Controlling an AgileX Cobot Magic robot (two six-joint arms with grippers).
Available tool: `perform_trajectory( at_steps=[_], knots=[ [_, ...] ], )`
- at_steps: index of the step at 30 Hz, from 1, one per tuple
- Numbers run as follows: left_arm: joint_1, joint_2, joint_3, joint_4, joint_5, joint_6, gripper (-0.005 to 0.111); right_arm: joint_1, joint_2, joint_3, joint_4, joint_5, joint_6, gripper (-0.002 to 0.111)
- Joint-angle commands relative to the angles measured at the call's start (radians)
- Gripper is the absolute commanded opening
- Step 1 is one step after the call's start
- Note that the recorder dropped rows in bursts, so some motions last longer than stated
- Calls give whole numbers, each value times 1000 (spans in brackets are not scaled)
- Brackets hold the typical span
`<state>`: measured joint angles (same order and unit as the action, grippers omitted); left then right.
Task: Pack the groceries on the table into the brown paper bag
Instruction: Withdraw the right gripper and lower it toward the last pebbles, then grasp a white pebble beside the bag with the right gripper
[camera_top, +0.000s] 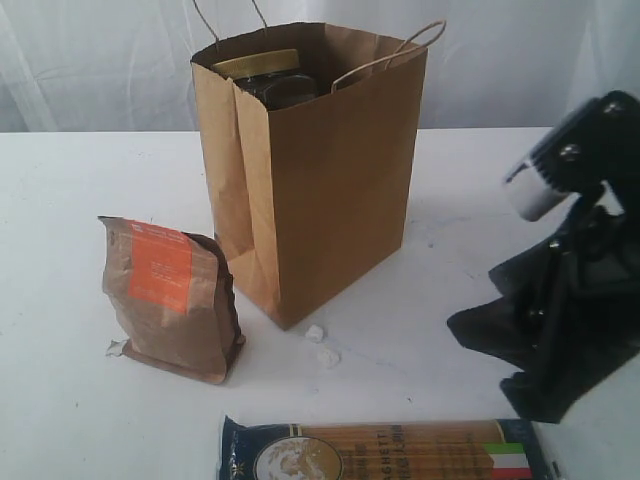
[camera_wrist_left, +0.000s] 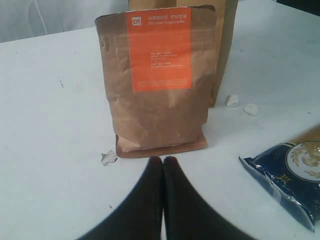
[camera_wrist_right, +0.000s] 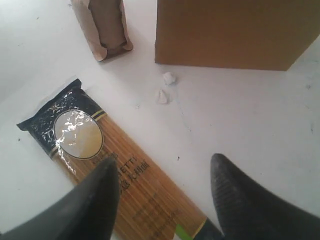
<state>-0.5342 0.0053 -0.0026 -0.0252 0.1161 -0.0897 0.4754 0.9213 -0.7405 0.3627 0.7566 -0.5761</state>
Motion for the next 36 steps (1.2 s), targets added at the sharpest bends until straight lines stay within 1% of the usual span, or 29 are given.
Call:
perform_trajectory(
  at_steps=[1, 7, 14, 20, 28, 36],
  knots=[
    [5, -5, 3, -5, 1, 0, 0, 49, 118, 9, 18, -98, -27, 52],
    [5, -5, 3, -5, 1, 0, 0, 106, 286, 9, 14, -220, -32, 52],
    [5, -5, 3, -5, 1, 0, 0, 146, 487, -13, 7, -287, -32, 52],
    [5, -5, 3, -5, 1, 0, 0, 146, 629, -93, 7, -276, -10, 52],
    [5, -5, 3, -5, 1, 0, 0, 146, 773, -246, 6, -146, 0, 52],
    [5, -5, 3, -5, 1, 0, 0, 146, 871, -330, -1, -133, 0, 52]
  ],
)
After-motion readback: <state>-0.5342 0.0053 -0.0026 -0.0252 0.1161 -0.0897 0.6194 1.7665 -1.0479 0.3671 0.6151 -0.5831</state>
